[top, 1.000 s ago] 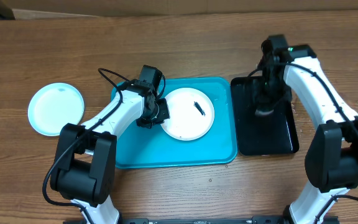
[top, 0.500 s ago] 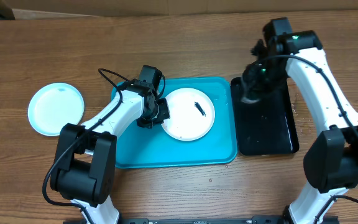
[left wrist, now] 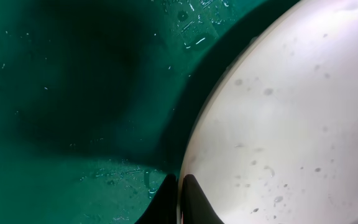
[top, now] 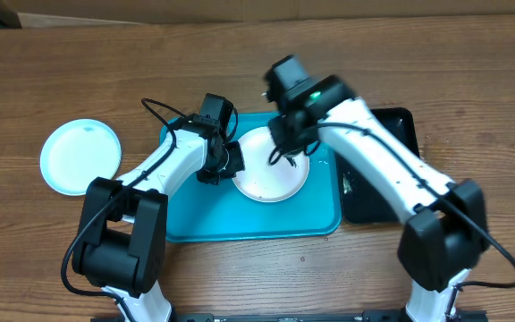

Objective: Clean dirty plates on tray and stack at the side
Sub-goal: 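Scrub the white plate with the sponge in the right gripper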

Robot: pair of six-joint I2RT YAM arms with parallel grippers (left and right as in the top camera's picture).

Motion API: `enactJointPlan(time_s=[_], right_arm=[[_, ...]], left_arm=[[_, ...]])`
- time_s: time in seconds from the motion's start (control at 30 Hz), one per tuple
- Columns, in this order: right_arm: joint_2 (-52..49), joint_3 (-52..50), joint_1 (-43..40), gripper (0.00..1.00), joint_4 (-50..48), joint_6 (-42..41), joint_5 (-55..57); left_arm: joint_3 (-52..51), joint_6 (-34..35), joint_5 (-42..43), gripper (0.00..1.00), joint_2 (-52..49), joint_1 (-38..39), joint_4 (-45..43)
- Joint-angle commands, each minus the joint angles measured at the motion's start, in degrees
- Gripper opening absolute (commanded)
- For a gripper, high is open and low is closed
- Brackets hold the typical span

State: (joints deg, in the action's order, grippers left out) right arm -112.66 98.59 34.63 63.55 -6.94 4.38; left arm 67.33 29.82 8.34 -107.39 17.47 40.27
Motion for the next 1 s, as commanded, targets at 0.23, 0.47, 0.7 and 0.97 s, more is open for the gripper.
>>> enactJointPlan(time_s=[0.23,0.47,0.7,0.97], right_arm=[[-7.9,-0.9,1.6,0.04,-2.2,-2.5,11.7],[-10.7,-1.2,1.6,0.04,-3.6,-2.5,11.7],[-11.1,-4.1,1.6,0.04,-5.8,-2.5,13.1],[-11.1,-9.5,1.6,0.04,-9.6,-2.5,13.0]], left_arm=[[0.6,0.2,0.3,0.06,-0.9,-0.3,0.1],[0.6,0.2,0.3,0.05,-0.9,-0.3,0.2],[0.6,0.2,0.3,0.05,-0.9,-0.3,0.2],[0.6,0.2,0.3,0.04,-0.9,-0.3,0.2]])
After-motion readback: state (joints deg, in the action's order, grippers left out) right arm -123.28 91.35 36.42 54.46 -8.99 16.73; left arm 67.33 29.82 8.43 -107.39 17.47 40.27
